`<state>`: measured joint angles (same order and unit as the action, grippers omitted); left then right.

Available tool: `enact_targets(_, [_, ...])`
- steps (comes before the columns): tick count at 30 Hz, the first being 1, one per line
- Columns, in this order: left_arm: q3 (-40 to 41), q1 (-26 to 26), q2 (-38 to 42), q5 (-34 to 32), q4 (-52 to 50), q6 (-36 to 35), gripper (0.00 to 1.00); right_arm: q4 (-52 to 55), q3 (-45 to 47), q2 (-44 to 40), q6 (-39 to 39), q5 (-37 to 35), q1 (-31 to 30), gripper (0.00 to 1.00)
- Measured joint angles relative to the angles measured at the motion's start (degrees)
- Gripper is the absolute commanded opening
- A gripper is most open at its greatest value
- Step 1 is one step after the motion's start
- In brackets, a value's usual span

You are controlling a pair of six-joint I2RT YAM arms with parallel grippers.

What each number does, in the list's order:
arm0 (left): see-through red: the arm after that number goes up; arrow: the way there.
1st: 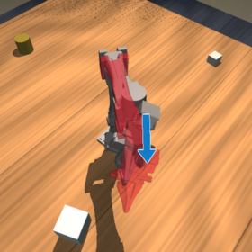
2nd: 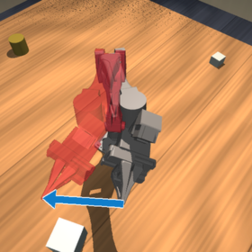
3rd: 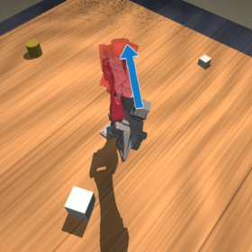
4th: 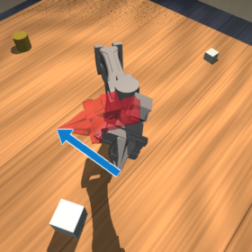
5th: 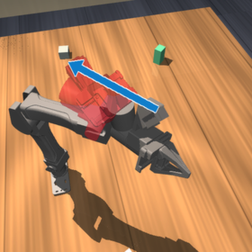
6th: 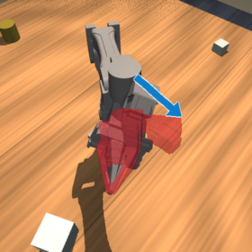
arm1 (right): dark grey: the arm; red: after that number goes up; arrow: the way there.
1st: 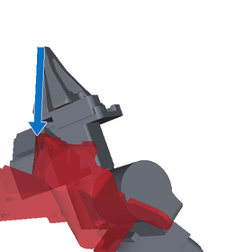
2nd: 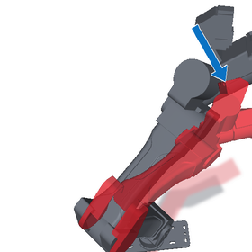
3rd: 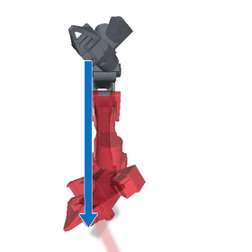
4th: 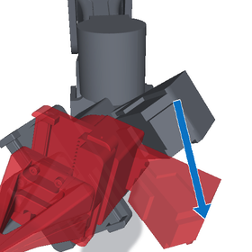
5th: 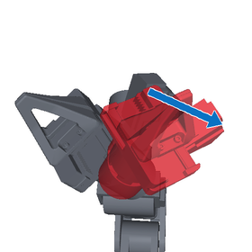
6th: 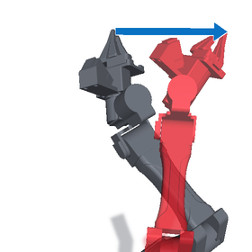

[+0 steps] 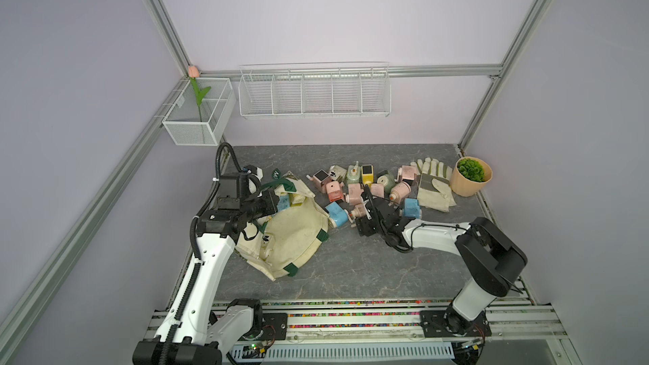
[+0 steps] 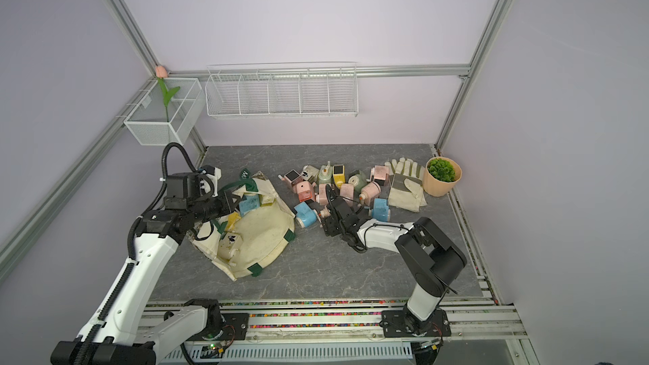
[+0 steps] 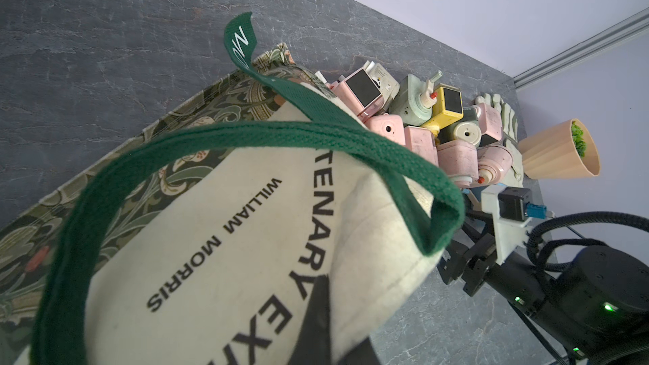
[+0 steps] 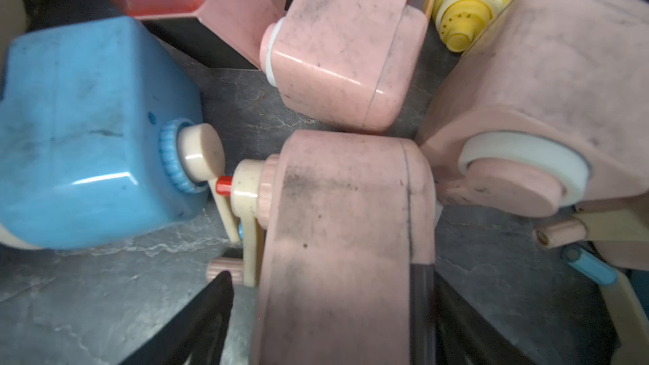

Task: Take out the pencil sharpeners from the tote bags
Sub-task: Place the pencil sharpener at the center of the board.

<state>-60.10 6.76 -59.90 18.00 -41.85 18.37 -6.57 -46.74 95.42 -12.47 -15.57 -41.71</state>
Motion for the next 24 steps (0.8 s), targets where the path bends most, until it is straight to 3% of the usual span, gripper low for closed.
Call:
enact_targets(8, [0.0,0.0,0.0,0.0,0.0,0.0,0.00,-2.8,4.5,-11.4,0.2,0.4,-1.2,0.87])
enact_targets(18, [0.0,0.0,0.0,0.0,0.0,0.0,0.00,-6.2,7.2,-20.0,3.1,0.3,-9.9,0.87])
enact_targets(24, [0.0,0.0,0.0,0.0,0.0,0.0,0.00,-7.8,9.2,-25.4,3.5,1.9,-10.9,0.87])
